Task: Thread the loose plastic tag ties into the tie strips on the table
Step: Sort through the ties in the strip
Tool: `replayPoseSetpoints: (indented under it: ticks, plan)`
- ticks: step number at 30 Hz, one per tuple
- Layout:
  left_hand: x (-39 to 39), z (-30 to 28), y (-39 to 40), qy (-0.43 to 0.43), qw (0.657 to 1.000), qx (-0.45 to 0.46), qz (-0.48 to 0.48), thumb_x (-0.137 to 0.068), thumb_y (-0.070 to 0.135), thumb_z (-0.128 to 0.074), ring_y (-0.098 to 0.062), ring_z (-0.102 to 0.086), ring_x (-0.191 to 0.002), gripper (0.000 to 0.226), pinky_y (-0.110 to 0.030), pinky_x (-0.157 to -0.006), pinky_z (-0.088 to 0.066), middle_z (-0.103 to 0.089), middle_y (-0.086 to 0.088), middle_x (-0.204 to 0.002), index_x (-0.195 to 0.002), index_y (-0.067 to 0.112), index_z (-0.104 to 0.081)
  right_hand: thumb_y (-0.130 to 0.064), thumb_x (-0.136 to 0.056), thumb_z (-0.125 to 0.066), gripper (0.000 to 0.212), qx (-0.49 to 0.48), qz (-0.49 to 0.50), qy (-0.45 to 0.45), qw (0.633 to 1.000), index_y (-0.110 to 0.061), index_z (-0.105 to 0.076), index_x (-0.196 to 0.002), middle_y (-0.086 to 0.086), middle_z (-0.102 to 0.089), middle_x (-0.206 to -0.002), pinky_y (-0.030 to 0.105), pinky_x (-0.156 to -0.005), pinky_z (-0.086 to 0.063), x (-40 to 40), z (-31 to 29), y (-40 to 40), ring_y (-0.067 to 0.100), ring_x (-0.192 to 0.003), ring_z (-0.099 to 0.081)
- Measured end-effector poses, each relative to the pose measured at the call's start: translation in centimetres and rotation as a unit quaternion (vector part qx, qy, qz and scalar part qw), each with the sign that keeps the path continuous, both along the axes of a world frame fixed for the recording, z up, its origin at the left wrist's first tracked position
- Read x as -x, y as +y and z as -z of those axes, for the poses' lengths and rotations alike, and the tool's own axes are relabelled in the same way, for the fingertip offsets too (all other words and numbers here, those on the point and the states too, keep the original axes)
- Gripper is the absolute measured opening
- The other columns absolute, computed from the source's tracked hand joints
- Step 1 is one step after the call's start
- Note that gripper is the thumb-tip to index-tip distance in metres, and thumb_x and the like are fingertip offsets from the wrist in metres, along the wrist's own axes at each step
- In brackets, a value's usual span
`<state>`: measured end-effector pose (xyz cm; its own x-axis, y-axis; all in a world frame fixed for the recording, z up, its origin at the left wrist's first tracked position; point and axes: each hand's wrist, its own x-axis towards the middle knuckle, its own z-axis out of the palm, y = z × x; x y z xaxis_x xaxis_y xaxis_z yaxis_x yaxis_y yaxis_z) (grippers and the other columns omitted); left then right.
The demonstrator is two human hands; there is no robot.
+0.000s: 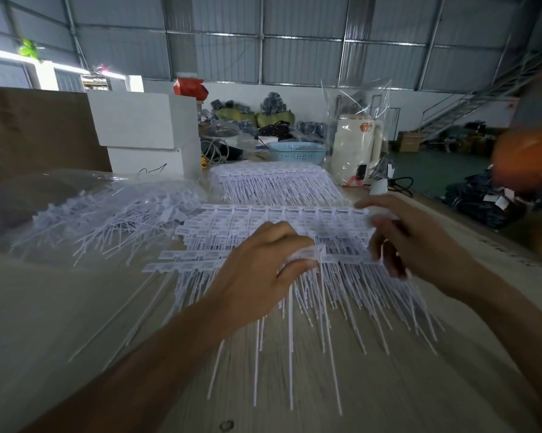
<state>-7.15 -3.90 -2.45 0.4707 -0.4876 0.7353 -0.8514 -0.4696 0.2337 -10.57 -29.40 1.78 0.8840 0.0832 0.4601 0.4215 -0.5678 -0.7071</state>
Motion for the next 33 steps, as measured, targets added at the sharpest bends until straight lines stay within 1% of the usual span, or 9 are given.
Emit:
replayPoseSetpoints:
  ticks: [5,12,15,19,23,25,27,30,33]
  plan:
    - [0.3,0.0,-0.7,0.042,0.997,0.07,-0.001,-0.084,0.036,-0.075,-0.011,-0.057,-0.087,0.025,-0.039,-0.075,-0.049,-0.062,0.013,-0.09,-0.104,0.022,-0.07,-0.017,-0.108,-0.037,0.033,0.001,-0.092,0.055,0.994,-0.03,-0.067,-0.11,0.005,-0.051,-0.05,0.021,-0.036,-0.034,0.6,2.1,4.1,0.018,-0.032,-0.039]
    - [0.7,-0.2,-1.3,0.012,0.994,0.106,-0.021,-0.079,0.026,-0.081,-0.019,-0.057,-0.083,0.023,-0.036,-0.072,-0.045,-0.065,0.002,-0.085,-0.09,0.009,-0.071,-0.029,-0.097,-0.052,0.031,-0.208,-0.12,0.229,0.943,0.002,-0.052,-0.097,0.011,-0.044,-0.059,0.017,-0.039,-0.024,1.0,2.3,5.9,0.015,-0.035,-0.025]
    - [0.8,-0.4,-1.2,0.013,0.992,0.123,-0.026,-0.079,0.027,-0.08,-0.017,-0.057,-0.082,0.024,-0.029,-0.073,-0.043,-0.065,0.002,-0.085,-0.09,0.007,-0.072,-0.043,-0.101,-0.049,0.038,-0.229,-0.136,0.219,0.939,-0.007,-0.056,-0.092,0.011,-0.048,-0.065,0.017,-0.04,-0.026,1.4,2.6,6.2,0.013,-0.037,-0.028]
    - [0.9,-0.3,-1.2,0.035,0.994,0.098,-0.031,-0.082,0.025,-0.08,-0.013,-0.057,-0.085,0.02,-0.024,-0.074,-0.04,-0.065,0.004,-0.089,-0.094,0.01,-0.073,-0.032,-0.103,-0.048,0.025,-0.184,-0.174,0.183,0.95,-0.022,-0.062,-0.122,0.009,-0.055,-0.072,0.02,-0.039,-0.03,1.7,2.6,6.3,0.013,-0.041,-0.036]
    - [0.8,-0.4,-1.0,0.046,0.994,0.098,-0.033,-0.087,0.03,-0.074,-0.015,-0.061,-0.091,0.023,-0.027,-0.081,-0.045,-0.067,0.002,-0.094,-0.099,0.011,-0.074,-0.027,-0.098,-0.056,0.052,-0.175,-0.179,0.225,0.942,-0.05,-0.038,-0.141,-0.003,-0.053,-0.06,0.021,-0.041,-0.028,1.4,2.1,5.0,0.011,-0.044,-0.033]
    - [0.8,-0.4,-0.8,0.065,0.991,0.11,-0.027,-0.089,0.028,-0.073,-0.014,-0.061,-0.095,0.022,-0.023,-0.085,-0.045,-0.067,0.002,-0.098,-0.103,0.011,-0.075,-0.037,-0.083,-0.07,0.062,-0.172,-0.141,0.232,0.947,-0.051,-0.04,-0.136,0.001,-0.051,-0.066,0.024,-0.043,-0.028,1.2,1.9,4.5,0.011,-0.05,-0.034]
    - [0.9,-0.4,-0.8,0.076,0.991,0.111,-0.027,-0.091,0.025,-0.071,-0.013,-0.061,-0.098,0.023,-0.016,-0.087,-0.041,-0.065,0.002,-0.102,-0.109,0.011,-0.075,-0.042,-0.075,-0.075,0.055,-0.19,-0.123,0.229,0.947,-0.032,-0.054,-0.125,0.002,-0.048,-0.067,0.023,-0.046,-0.027,1.0,1.8,4.3,0.01,-0.053,-0.034]
    - [1.1,-0.4,-1.1,0.068,0.991,0.108,-0.03,-0.09,0.024,-0.071,-0.013,-0.06,-0.098,0.024,-0.012,-0.086,-0.039,-0.065,0.001,-0.103,-0.111,0.011,-0.075,-0.03,-0.086,-0.066,0.02,-0.227,-0.154,0.226,0.935,-0.01,-0.065,-0.09,0.005,-0.052,-0.067,0.02,-0.047,-0.03,0.8,1.8,4.5,0.01,-0.056,-0.035]
    - [1.2,-0.5,-1.1,0.056,0.992,0.111,-0.03,-0.089,0.024,-0.072,-0.013,-0.06,-0.097,0.025,-0.014,-0.085,-0.04,-0.065,0.001,-0.101,-0.11,0.01,-0.075,-0.024,-0.095,-0.056,0.03,-0.257,-0.131,0.217,0.932,-0.01,-0.068,-0.071,0.006,-0.06,-0.066,0.02,-0.046,-0.034,0.6,2.1,4.8,0.011,-0.054,-0.041]
